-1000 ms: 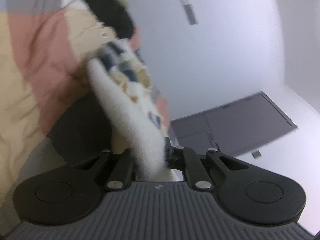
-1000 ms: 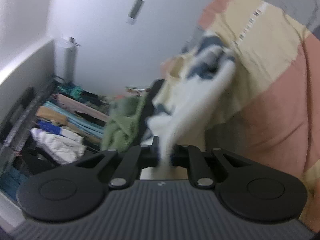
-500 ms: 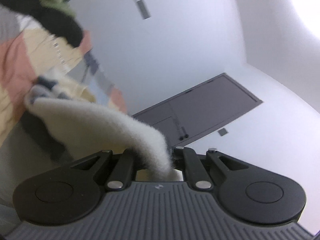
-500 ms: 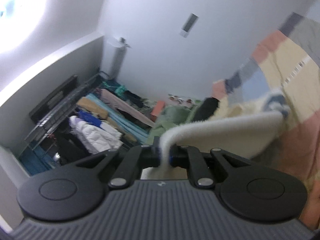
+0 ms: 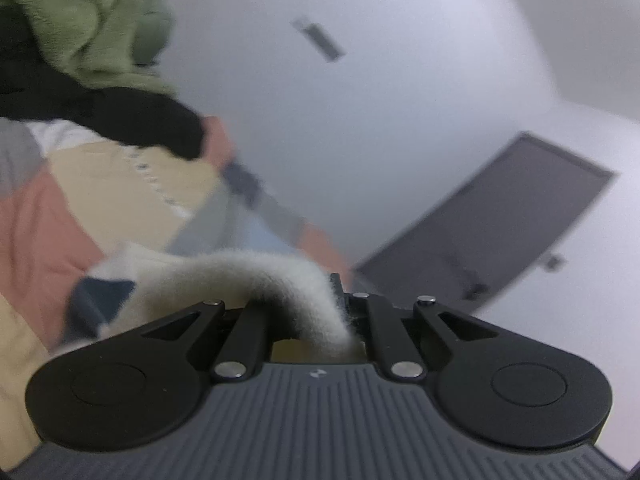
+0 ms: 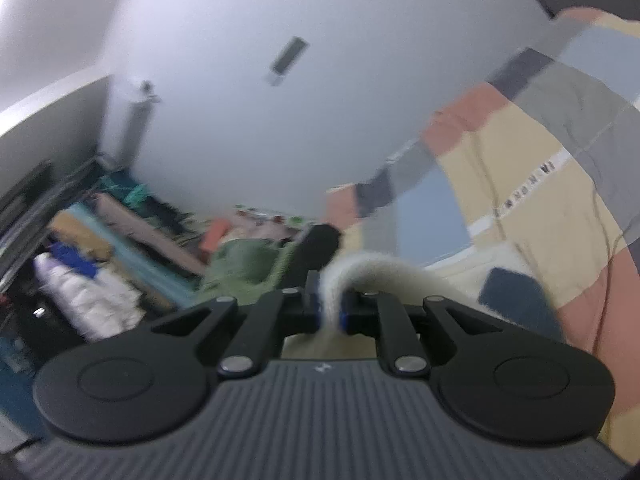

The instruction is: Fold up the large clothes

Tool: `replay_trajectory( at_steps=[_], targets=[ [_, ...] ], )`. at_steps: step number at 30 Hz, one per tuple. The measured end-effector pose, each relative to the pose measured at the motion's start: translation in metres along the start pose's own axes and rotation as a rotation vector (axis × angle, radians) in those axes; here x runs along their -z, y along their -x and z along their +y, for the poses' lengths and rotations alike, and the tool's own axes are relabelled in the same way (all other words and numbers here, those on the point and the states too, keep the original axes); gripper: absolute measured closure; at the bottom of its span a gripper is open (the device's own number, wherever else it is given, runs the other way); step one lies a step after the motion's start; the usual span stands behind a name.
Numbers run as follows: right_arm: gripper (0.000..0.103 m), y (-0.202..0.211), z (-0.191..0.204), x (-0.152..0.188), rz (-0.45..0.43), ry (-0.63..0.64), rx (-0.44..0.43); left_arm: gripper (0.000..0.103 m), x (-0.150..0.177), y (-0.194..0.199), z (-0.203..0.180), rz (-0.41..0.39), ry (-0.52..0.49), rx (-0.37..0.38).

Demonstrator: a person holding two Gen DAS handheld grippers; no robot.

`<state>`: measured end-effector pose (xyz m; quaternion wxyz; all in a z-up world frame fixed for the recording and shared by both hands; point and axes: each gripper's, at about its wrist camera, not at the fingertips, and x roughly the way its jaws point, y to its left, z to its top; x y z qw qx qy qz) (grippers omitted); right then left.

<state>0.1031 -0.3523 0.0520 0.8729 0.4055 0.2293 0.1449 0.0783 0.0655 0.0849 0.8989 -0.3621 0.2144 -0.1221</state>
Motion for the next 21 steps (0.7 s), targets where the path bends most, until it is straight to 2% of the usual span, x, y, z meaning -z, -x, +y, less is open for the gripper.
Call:
replay_trajectory(
  at_steps=[3,5,7,12,21],
  targets=[
    [0.09,-0.047,-0.03,0.001,0.005,-0.053,0.048,0.094,0.001,-0.048,0.017,0.021,-0.027,-0.056],
    [0.09,-0.062,-0.048,0.007,0.005,-0.076,0.062,0.093,0.001,-0.071,0.032,0.024,-0.053,-0.086],
    [0.09,-0.082,-0.067,0.013,0.016,-0.093,0.074,0.093,0.002,-0.103,0.055,0.024,-0.024,-0.085],
    [0.09,-0.119,-0.102,0.019,0.043,-0.109,0.083,0.093,0.002,-0.151,0.112,0.02,0.071,-0.068],
    [0.09,-0.189,-0.137,0.019,0.067,-0.13,0.09,0.093,-0.008,-0.214,0.158,0.041,0.035,-0.109]
  ],
)
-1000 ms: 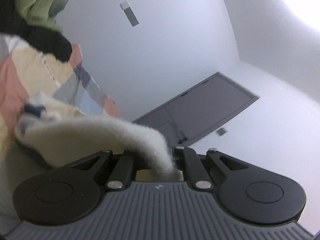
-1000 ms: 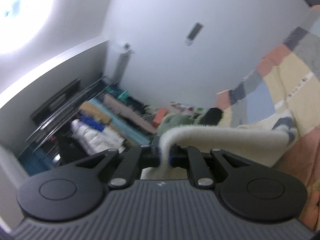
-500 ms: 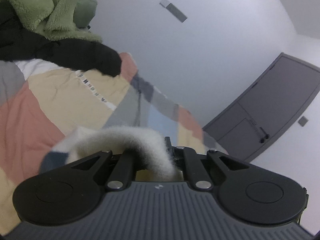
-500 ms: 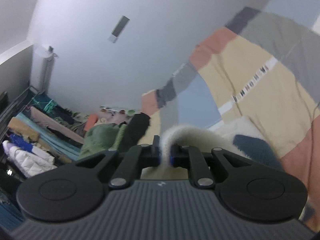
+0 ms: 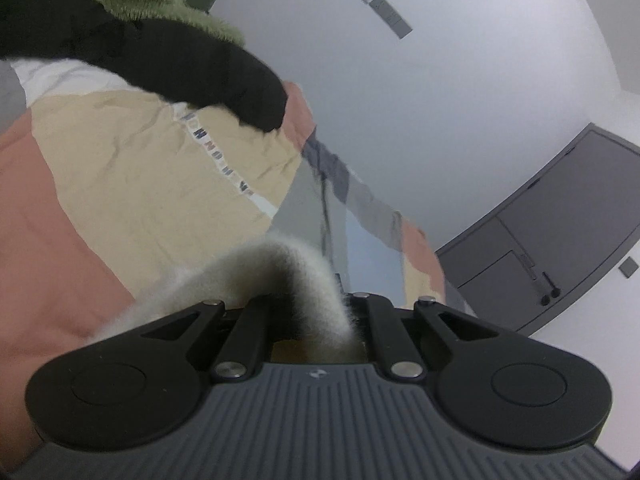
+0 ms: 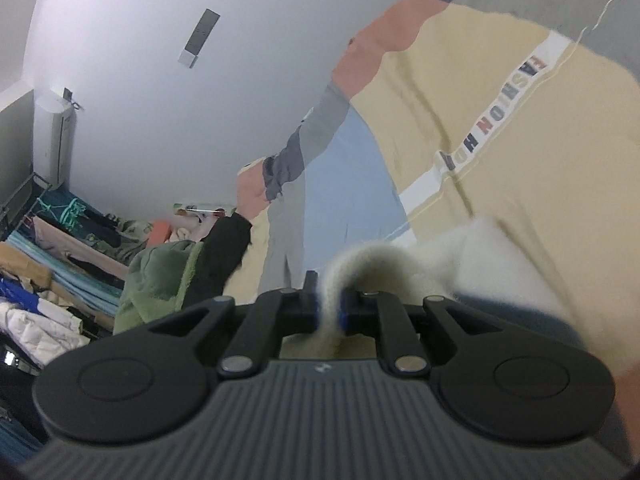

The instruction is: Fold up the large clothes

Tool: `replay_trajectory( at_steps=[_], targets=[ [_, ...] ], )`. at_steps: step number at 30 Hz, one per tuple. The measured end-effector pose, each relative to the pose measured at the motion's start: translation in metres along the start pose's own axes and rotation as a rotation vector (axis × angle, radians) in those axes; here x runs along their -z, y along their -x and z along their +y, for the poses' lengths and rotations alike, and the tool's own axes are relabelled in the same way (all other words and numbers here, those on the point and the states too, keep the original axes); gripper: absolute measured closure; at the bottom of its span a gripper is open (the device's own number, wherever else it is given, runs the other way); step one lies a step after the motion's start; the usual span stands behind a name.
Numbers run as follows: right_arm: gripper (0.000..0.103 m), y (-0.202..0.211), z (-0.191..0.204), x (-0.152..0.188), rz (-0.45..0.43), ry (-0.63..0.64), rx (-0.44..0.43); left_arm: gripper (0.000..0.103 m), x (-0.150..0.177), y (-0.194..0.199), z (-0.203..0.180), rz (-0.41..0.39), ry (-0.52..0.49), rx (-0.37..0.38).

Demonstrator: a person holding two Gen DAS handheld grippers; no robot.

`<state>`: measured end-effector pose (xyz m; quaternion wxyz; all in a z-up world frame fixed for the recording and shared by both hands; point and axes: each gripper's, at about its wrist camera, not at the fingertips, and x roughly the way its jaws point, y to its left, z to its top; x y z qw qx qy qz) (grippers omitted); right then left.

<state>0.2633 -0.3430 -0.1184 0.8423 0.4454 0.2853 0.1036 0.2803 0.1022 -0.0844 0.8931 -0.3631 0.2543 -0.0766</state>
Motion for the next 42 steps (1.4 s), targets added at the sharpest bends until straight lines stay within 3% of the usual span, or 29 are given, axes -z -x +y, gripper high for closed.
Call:
replay_trajectory(
  at_steps=[5,10,12,13,14,15,16,17,20,23,27,29,31,35,39,42],
  targets=[
    [0.09,-0.026,-0.011,0.005,0.058,0.003,0.086,0.093,0.005,-0.019,0.013,0.057,0.005,-0.034],
    [0.087,-0.019,-0.007,0.006,0.064,0.031,0.071,0.092,0.004,-0.013,0.013,0.061,0.005,-0.006],
    [0.085,-0.013,-0.003,0.007,0.063,0.046,0.066,0.074,0.004,-0.008,0.012,0.078,0.009,0.028],
    [0.077,-0.009,0.001,0.008,0.06,0.062,0.064,0.049,0.004,-0.005,0.011,0.086,0.017,0.06],
    [0.067,-0.006,0.005,0.008,0.057,0.074,0.059,0.039,0.004,0.001,0.009,0.078,0.016,0.084],
    [0.044,-0.003,0.009,0.008,0.052,0.083,0.049,0.039,0.004,0.009,0.005,0.051,-0.001,0.091],
    [0.029,0.003,0.013,0.009,0.046,0.092,0.024,0.038,0.003,0.017,-0.001,0.03,-0.024,0.085],
    [0.028,0.008,0.018,0.01,0.046,0.102,-0.006,0.037,0.002,0.025,-0.007,0.013,-0.053,0.08],
    [0.028,0.023,0.032,0.016,0.082,0.143,-0.069,0.036,-0.001,0.047,-0.02,-0.019,-0.125,0.072],
    [0.028,0.035,0.043,0.027,0.11,0.228,-0.06,0.036,0.004,0.054,-0.03,0.011,-0.224,-0.041],
    [0.029,0.035,0.064,0.049,0.118,0.525,0.127,0.036,0.022,0.041,-0.03,0.076,-0.37,-0.265],
    [0.029,0.028,0.071,0.061,0.122,0.664,0.212,0.036,0.029,0.033,-0.026,0.092,-0.412,-0.319],
    [0.03,0.018,0.074,0.072,0.15,0.76,0.241,0.036,0.032,0.024,-0.025,0.103,-0.448,-0.376],
    [0.036,-0.004,0.074,0.086,0.159,0.874,0.319,0.036,0.03,0.012,-0.015,0.114,-0.43,-0.409],
    [0.063,-0.014,0.068,0.08,0.121,0.86,0.361,0.04,0.026,0.001,-0.005,0.13,-0.388,-0.408],
    [0.082,-0.011,0.067,0.073,0.084,0.83,0.368,0.055,0.025,-0.001,-0.002,0.127,-0.363,-0.395]
  ],
)
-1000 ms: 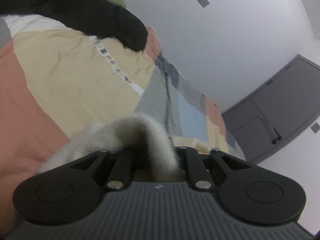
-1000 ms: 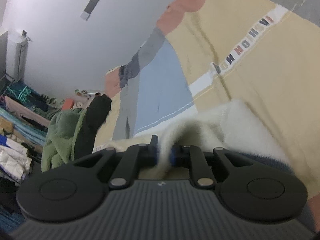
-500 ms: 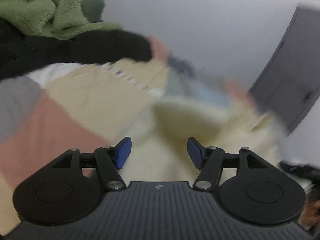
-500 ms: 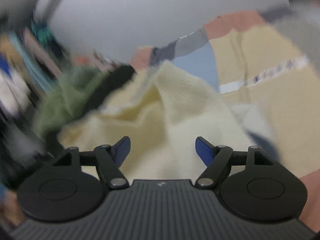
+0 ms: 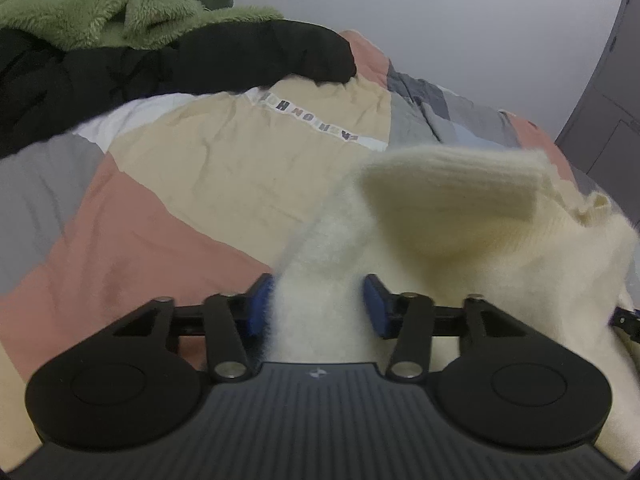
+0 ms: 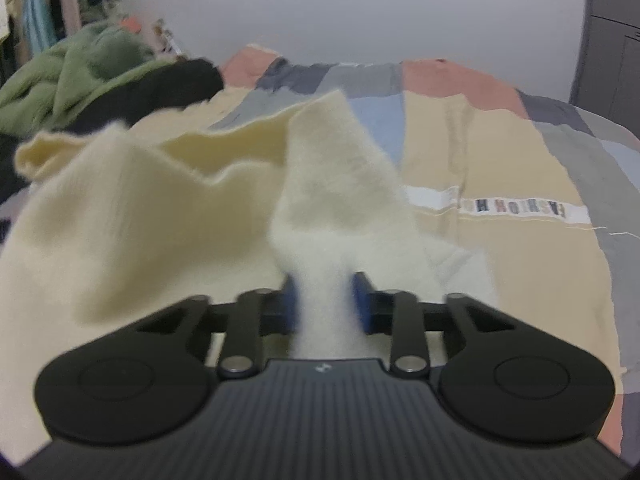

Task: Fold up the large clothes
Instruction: 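Grasp the folded sweater edge with both grippers and pull it straight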

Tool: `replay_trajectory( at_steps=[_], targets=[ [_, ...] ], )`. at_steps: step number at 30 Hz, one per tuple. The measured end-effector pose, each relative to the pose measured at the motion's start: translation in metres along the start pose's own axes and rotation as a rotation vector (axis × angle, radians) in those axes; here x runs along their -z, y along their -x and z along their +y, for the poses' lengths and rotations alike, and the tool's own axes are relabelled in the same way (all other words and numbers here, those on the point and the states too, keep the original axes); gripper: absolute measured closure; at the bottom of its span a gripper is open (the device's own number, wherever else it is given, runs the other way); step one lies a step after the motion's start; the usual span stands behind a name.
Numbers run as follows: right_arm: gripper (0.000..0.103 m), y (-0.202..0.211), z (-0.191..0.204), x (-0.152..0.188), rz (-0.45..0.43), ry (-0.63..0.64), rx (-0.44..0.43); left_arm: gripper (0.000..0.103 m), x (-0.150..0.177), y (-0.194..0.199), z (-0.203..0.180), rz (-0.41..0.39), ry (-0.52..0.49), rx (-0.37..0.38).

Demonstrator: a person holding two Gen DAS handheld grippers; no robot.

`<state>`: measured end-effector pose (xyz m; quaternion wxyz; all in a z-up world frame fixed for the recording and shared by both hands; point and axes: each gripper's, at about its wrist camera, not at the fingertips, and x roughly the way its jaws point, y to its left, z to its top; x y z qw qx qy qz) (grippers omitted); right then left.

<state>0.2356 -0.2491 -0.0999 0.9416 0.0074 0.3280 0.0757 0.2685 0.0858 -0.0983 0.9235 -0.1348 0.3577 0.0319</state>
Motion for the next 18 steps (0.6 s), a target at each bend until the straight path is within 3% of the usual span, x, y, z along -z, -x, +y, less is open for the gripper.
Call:
replay_trajectory(
  at_steps=[2,7,10,13,18],
  targets=[
    [0.086,0.005,-0.006,-0.002,-0.031,-0.027,0.012,0.072,-0.001,0.006,0.002,-0.029,0.022,0.006],
    [0.089,0.027,-0.031,-0.009,-0.128,-0.138,0.005,0.091,-0.008,0.031,0.018,-0.131,0.15,0.093],
    [0.089,0.042,-0.046,-0.011,-0.208,-0.171,0.025,0.093,-0.012,0.045,0.033,-0.211,0.256,0.188],
    [0.092,0.045,-0.061,-0.013,-0.231,-0.208,0.096,0.093,-0.015,0.047,0.032,-0.217,0.241,0.177],
    [0.092,0.02,-0.082,-0.003,-0.144,-0.297,0.118,0.093,-0.012,0.038,0.032,-0.203,0.242,0.117]
  ],
)
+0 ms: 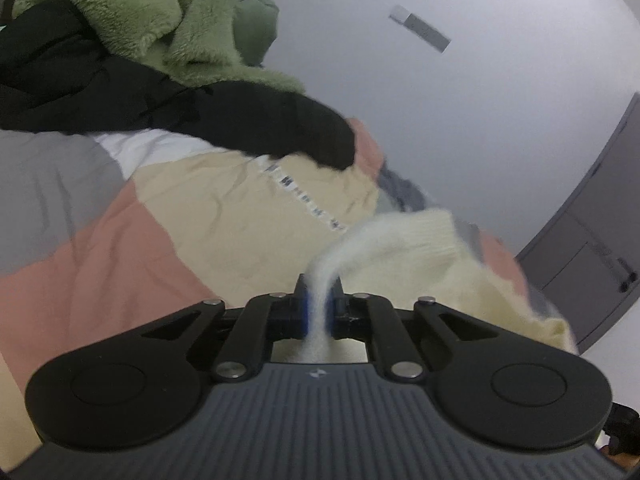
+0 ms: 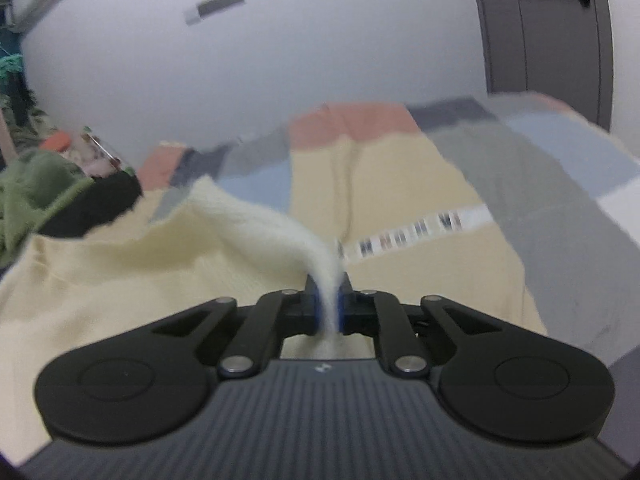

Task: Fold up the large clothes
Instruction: 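Grasp the folded sweater edge with both grippers and pull it straight, then open both grippers and move them over the folded sweater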

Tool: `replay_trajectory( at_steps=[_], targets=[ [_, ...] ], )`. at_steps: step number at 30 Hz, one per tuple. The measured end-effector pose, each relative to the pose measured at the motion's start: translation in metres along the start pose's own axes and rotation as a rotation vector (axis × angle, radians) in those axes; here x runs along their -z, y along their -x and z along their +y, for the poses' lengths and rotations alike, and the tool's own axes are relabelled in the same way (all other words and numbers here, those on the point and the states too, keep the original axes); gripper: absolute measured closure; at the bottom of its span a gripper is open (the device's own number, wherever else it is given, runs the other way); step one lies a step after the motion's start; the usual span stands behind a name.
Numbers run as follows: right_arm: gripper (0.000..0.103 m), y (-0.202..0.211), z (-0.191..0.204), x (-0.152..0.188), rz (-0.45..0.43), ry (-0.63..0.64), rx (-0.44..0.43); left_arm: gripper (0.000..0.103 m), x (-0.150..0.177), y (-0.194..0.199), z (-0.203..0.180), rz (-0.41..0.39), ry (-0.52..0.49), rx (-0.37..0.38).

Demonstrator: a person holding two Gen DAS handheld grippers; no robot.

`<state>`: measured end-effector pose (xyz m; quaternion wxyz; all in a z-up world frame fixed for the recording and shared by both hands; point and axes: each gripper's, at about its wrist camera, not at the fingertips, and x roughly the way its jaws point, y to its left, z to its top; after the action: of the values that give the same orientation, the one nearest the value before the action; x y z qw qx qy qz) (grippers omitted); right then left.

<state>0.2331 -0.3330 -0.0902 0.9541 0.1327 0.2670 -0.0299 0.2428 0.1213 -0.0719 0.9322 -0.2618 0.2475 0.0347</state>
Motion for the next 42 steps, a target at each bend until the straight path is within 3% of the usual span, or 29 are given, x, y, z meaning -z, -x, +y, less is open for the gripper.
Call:
replay_trajectory(
  at_steps=[6,11,17,22,24,27,34,42],
  targets=[
    [0.092,-0.041,-0.008,0.013,0.104,-0.028,0.019,0.093,0.01,-0.023,0.009,0.095,0.006,-0.056],
    [0.089,-0.037,-0.005,0.016,0.099,-0.023,0.01,0.092,0.011,-0.019,0.008,0.071,-0.008,-0.02],
    [0.086,-0.003,0.005,0.015,0.046,-0.002,-0.004,0.088,0.012,0.005,-0.005,0.043,-0.063,-0.007],
    [0.062,0.035,0.017,0.019,0.02,0.042,-0.048,0.075,0.012,0.039,-0.014,0.013,-0.065,0.013],
    [0.06,0.05,0.022,0.021,0.006,0.057,-0.065,0.069,0.012,0.054,-0.02,-0.002,-0.075,0.019],
    [0.06,0.071,0.033,0.023,-0.007,0.088,-0.094,0.061,0.015,0.076,-0.029,-0.014,-0.104,0.057],
    [0.06,0.11,0.049,0.043,0.002,0.086,-0.191,0.055,0.039,0.114,-0.064,0.021,-0.199,0.175],
    [0.06,0.128,0.08,0.071,0.056,0.161,-0.259,0.054,0.082,0.114,-0.094,0.114,-0.323,0.174]
  ],
)
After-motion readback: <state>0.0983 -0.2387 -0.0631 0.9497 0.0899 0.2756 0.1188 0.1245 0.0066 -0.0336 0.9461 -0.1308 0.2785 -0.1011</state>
